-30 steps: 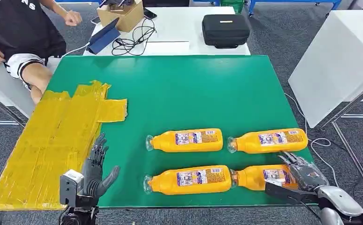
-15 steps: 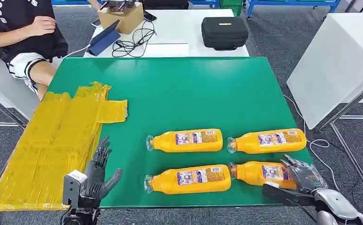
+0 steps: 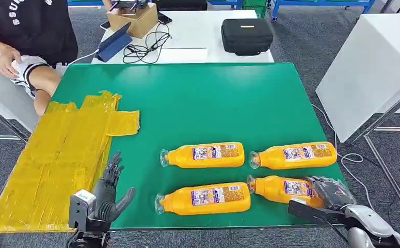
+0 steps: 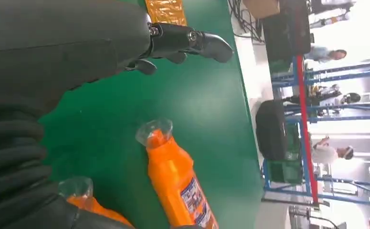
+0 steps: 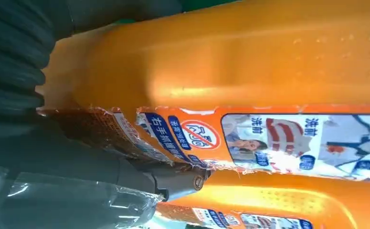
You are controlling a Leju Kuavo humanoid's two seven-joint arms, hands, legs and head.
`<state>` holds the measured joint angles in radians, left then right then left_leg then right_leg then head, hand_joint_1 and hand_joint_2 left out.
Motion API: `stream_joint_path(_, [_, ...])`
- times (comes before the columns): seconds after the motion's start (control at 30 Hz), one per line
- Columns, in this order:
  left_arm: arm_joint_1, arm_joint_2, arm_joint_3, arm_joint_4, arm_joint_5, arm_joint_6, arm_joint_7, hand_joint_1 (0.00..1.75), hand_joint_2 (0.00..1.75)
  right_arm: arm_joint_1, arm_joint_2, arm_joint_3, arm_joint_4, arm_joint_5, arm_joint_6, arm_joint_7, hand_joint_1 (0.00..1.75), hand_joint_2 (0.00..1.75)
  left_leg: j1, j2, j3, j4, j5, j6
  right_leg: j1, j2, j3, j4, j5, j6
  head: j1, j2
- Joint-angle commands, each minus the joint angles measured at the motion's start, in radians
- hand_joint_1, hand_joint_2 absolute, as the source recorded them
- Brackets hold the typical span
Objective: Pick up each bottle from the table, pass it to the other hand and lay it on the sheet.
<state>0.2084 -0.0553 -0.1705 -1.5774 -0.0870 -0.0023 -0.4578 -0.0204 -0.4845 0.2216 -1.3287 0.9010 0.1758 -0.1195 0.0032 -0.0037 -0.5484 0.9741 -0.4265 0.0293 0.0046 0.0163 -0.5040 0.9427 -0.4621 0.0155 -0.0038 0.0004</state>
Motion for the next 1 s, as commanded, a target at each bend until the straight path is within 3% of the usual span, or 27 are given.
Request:
stream_joint_path(0.03, [0.016, -0.037, 0.031, 0.017, -0.027, -0.015, -0.006, 0.0, 1.75, 0.144, 0.132, -0.113, -0.135, -0.204, -0.11, -0.192, 1.75, 1.75, 0.001, -0.002, -0.001, -0.001, -0.001, -0.001, 0.001, -0.004, 0.001, -0.002, -0.001, 0.001, 0.0, 0.0])
stream_joint_path(0.2, [0.03, -0.029, 0.029, 0.011, -0.042, -0.015, -0.01, 0.0, 1.75, 0.211, 0.21, -0.144, -0.275, -0.277, -0.132, -0.197, 1.75, 1.75, 0.0, -0.002, -0.004, -0.001, -0.001, -0.002, 0.0, -0.003, -0.001, -0.001, -0.002, 0.0, -0.001, 0.0])
stream_joint_path(0.3, [0.043, -0.023, 0.025, -0.005, -0.038, -0.013, -0.015, 0.0, 1.75, 0.263, 0.233, -0.108, -0.362, -0.243, -0.166, -0.159, 1.75, 1.75, 0.001, -0.002, -0.007, -0.001, -0.001, -0.002, 0.001, -0.004, -0.004, -0.001, -0.002, 0.0, 0.0, 0.0])
stream_joint_path(0.87, [0.057, -0.025, 0.017, -0.023, -0.038, -0.012, -0.014, 0.0, 1.75, 0.276, 0.263, -0.109, -0.389, -0.265, -0.207, -0.119, 1.75, 1.75, 0.0, -0.002, -0.01, -0.001, -0.001, -0.001, -0.002, -0.003, -0.007, 0.0, -0.002, 0.0, 0.0, 0.0])
stream_joint_path(1.0, [0.063, -0.027, -0.009, -0.034, -0.045, -0.012, -0.003, 0.0, 1.75, 0.311, 0.355, -0.14, -0.414, -0.323, -0.307, -0.099, 1.75, 1.75, 0.0, -0.002, -0.009, 0.0, -0.002, -0.002, -0.001, -0.004, -0.005, -0.001, -0.002, 0.0, 0.0, 0.0])
